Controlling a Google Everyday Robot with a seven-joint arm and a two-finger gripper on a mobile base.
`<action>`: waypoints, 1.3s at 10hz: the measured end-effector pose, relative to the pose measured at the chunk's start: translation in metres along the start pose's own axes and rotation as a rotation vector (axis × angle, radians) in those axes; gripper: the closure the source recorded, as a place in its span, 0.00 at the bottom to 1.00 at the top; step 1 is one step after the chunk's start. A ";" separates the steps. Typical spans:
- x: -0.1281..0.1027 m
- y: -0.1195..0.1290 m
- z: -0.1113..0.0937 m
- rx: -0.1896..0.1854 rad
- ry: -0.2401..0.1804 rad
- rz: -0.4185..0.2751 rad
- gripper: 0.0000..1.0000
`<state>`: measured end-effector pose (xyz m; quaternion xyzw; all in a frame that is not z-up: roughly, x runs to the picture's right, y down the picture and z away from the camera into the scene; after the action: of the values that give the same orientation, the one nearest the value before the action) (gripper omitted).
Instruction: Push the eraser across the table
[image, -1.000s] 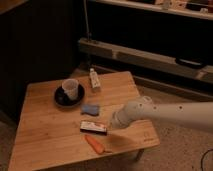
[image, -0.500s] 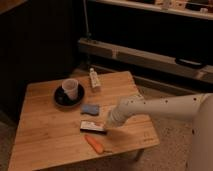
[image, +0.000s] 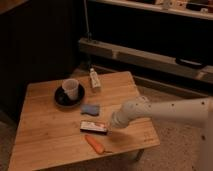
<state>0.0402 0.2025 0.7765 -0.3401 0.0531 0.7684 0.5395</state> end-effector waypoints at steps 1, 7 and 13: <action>0.003 0.006 -0.017 -0.027 -0.027 -0.017 1.00; -0.006 0.014 -0.010 0.001 -0.033 -0.022 1.00; -0.006 -0.015 -0.004 0.124 0.001 0.097 1.00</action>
<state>0.0558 0.2024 0.7810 -0.3036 0.1173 0.7885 0.5218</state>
